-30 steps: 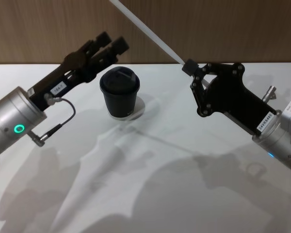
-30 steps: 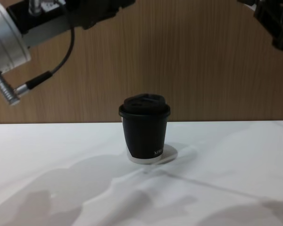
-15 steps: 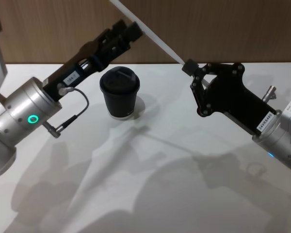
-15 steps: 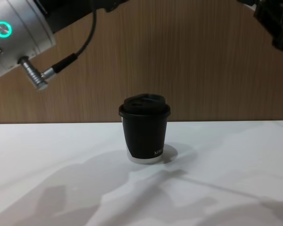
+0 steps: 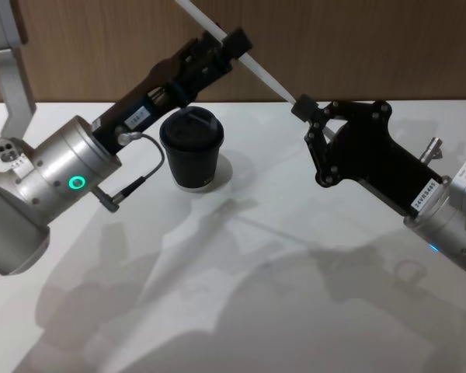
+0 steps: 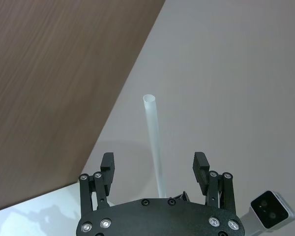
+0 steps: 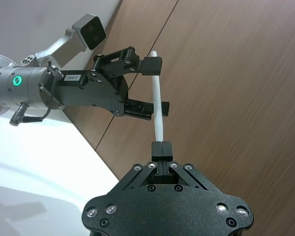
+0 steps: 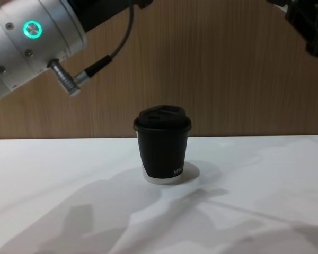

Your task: Pick up the straw with one hand, pass it to the other hand, and insert it into the cup.

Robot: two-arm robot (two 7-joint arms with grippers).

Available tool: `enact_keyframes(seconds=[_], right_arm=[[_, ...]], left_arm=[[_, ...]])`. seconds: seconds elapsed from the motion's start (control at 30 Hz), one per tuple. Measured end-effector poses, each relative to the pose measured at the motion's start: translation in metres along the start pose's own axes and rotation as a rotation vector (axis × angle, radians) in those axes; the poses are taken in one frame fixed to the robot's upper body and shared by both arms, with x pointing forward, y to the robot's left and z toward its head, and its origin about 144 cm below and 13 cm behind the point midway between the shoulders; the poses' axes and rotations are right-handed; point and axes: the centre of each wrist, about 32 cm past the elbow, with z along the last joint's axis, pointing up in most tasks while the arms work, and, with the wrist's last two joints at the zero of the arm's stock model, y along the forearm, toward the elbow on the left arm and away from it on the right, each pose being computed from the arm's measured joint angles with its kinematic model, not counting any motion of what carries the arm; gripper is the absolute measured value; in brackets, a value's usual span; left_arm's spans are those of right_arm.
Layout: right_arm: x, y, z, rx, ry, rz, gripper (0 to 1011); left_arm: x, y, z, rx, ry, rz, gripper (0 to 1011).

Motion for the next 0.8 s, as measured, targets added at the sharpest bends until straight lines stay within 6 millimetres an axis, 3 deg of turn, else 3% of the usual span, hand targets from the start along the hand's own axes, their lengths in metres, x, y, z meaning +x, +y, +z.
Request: enact_keyframes(seconds=[0.3,0.5,0.63,0.73,0.8], right_arm=[[0.0,0.0,0.0,0.0,0.0,0.0,0],[0.0,0.0,0.0,0.0,0.0,0.0,0],[0.0,0.0,0.0,0.0,0.0,0.0,0],[0.0,0.0,0.0,0.0,0.0,0.0,0],[0.0,0.0,0.0,0.0,0.0,0.0,0]], left_arm=[[0.002,-0.007,-0.002,-0.005,0.004,-0.01,957],[0.002,-0.01,-0.003,-0.007,0.006,-0.015,816],[0.002,-0.011,-0.003,-0.008,0.007,-0.017,699],[0.003,-0.012,-0.004,-0.009,0.007,-0.018,557],[0.003,-0.012,-0.004,-0.009,0.007,-0.019,526]])
